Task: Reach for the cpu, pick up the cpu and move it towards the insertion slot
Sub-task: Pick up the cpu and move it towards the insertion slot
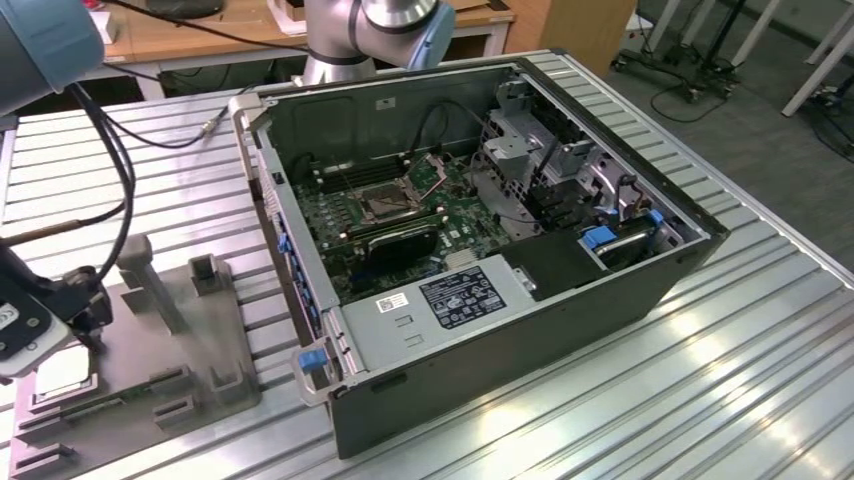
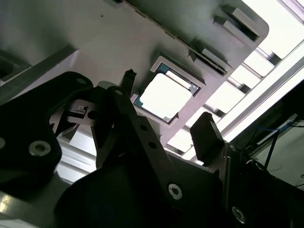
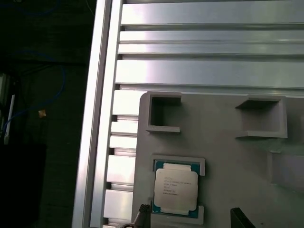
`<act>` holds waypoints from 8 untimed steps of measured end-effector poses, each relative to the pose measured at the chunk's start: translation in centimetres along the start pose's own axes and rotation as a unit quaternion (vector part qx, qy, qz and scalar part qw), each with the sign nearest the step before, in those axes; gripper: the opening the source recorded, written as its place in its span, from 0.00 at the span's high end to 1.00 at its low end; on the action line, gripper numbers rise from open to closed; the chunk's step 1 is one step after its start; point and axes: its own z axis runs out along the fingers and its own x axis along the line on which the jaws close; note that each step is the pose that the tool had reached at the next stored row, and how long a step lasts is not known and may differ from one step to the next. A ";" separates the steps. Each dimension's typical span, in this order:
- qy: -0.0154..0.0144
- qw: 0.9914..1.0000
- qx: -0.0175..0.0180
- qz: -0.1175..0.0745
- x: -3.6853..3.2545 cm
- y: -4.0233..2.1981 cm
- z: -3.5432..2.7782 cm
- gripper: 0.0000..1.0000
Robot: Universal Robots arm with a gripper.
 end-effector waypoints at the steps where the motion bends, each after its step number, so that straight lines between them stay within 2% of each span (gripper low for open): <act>1: 0.000 1.000 0.000 0.000 0.01 -0.01 0.18 0.26; 3: 0.000 1.000 -0.001 0.000 0.03 -0.03 0.52 0.26; 8: 0.000 1.000 -0.001 0.000 0.03 -0.04 0.58 0.26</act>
